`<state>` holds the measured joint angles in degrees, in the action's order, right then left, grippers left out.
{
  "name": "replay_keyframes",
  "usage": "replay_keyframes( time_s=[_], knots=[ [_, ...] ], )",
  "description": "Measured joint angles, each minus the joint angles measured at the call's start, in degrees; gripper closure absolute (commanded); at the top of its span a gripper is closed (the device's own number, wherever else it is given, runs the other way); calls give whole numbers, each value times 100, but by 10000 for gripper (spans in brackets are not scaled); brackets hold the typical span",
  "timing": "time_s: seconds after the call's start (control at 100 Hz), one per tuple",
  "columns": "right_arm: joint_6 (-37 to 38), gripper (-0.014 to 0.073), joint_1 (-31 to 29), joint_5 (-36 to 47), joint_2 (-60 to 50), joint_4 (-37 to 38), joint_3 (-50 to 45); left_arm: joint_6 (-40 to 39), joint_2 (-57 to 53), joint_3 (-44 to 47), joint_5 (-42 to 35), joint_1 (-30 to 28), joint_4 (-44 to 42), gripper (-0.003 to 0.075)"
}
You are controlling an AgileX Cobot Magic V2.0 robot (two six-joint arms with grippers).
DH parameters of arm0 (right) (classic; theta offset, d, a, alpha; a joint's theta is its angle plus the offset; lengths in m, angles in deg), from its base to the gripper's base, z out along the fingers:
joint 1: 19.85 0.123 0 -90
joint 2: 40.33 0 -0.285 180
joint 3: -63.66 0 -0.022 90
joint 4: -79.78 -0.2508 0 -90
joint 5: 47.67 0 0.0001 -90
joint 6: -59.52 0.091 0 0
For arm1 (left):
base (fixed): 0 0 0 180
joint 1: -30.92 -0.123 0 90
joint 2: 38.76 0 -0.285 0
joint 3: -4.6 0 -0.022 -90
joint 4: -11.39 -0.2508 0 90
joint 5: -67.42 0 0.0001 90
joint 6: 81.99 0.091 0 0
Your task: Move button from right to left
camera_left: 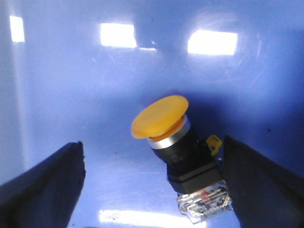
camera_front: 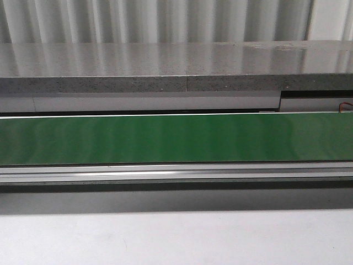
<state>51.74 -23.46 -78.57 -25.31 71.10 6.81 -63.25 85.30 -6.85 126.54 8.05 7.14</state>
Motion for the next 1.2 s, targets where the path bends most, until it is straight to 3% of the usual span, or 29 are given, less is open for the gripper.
replay_keyframes(
  time_s=[0.11, 0.25, 0.44, 0.78, 1.2],
  knots=[
    [0, 660, 0, 0, 0, 0, 0, 7, -275, 0, -147, 29, 46, 425],
    [0, 660, 0, 0, 0, 0, 0, 7, -718, 0, -303, 179, 248, 742],
    [0, 660, 0, 0, 0, 0, 0, -106, -1386, 295, -648, 634, 517, 740],
    [0, 660, 0, 0, 0, 0, 0, -904, -2887, 1598, -1482, 1531, 671, 740],
    [0, 660, 0, 0, 0, 0, 0, -1029, -4593, 3254, -2514, 2450, 1317, 740]
  ],
)
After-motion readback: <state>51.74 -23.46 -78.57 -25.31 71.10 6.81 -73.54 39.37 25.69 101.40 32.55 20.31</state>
